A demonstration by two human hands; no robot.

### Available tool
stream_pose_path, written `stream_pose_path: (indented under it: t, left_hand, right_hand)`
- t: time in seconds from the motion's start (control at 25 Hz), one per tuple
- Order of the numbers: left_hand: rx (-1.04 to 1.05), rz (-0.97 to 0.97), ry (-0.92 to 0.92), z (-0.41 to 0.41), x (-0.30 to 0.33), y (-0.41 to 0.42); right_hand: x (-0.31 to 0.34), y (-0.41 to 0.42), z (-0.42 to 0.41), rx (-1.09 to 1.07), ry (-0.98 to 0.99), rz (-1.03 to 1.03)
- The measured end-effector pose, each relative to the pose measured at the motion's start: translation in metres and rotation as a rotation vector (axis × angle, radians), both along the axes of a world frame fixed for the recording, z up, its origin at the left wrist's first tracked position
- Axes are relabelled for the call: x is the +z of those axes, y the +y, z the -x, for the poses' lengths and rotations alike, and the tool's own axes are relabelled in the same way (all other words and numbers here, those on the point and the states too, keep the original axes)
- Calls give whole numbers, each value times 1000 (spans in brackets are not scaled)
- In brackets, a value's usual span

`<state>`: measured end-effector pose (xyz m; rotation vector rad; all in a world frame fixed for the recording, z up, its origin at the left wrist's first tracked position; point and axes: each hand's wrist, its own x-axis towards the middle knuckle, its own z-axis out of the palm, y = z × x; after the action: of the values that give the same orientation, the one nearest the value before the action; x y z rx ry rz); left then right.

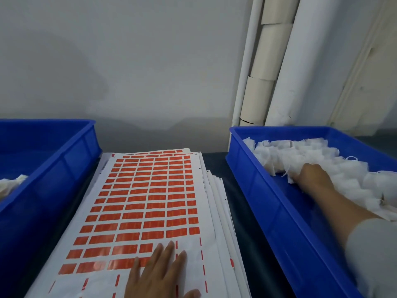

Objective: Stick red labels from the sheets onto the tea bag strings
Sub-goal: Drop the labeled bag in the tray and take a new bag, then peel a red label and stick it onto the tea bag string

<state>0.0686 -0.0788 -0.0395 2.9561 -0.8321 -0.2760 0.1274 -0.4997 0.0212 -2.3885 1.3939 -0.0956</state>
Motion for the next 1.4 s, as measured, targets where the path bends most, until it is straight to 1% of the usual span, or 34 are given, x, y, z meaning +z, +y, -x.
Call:
stream_pose_path:
  t: [0.04, 0.08, 0.16, 0.2, 0.24, 0.28, 0.32, 0.4, 0.44, 0.52, 0.56, 0.6, 0.64, 0.68, 0.72, 0.8, 0.88, 0.92, 0.96, 1.04, 1.16, 1.24, 1.32, 1.4]
  left_hand:
    - [-2, 3, -44, 0, 3, -1]
    - [7, -1, -46, 0, -1, -1]
    - [56, -44, 110, 3, -3, 0]
    - [62, -67, 158, 5, -2, -1]
    - [55, -68, 148, 5, -2, -2]
    - [53, -62, 123, 7, -5, -1]
    - [63, -43, 103, 10, -5, 0]
    - [90, -18, 67, 16, -5, 2]
    - [106, -14, 66, 18, -5, 2]
    - [126, 32, 59, 24, 0, 2]
    - [136, 92, 43, 26, 2, 2]
    - [170, 196, 32, 30, 7, 4]
    - [242, 375, 27, 33, 13, 6]
    - [332, 604, 35, 36, 19, 9]
    - [416, 845, 39, 36, 26, 13]
    - [519, 1195, 92, 31, 40, 24]
    - [566, 1490, 252, 27, 50, 37]
    - [592, 1592, 321, 25, 53, 45]
    - [620, 1622, 347, 23, 53, 51]
    - [677, 1548, 314, 21, 52, 59]
    - [703, 1421, 296, 20, 55, 60]
    - [686, 1397, 317, 20, 55, 58]
    - [668, 1412, 349, 23, 52, 56]
    - [640, 1399, 367, 27, 50, 53]
  right_hand:
    - [1, -1, -2, -17, 13, -23]
    - [3, -1, -3, -34, 38, -42]
    - [10, 3, -2, -60, 133, -39]
    - [15, 5, 2, -90, 153, 12]
    - [18, 5, 5, -107, 115, 92]
    - [23, 10, 9, -90, 36, 172]
    - [29, 15, 14, -58, -122, 224]
    - [51, 41, 23, 57, -547, 191]
    - [64, 57, 28, 143, -677, 157]
    - [95, 100, 36, 303, -759, 88]
    - [109, 127, 39, 368, -794, 34]
    - [118, 155, 43, 425, -839, -59]
    - [120, 184, 48, 482, -879, -204]
    - [117, 211, 54, 540, -892, -369]
    - [109, 239, 60, 599, -861, -510]
    - [82, 289, 71, 709, -704, -627]
    - [54, 328, 81, 741, -599, -726]
    - [41, 343, 87, 732, -581, -785]
    - [27, 353, 92, 708, -578, -828]
    - [9, 362, 100, 626, -607, -872]
    - [-4, 365, 108, 507, -740, -949]
    - [-10, 366, 110, 410, -803, -978]
    - [-13, 366, 112, 391, -857, -1003]
    - [-15, 361, 114, 403, -936, -1072]
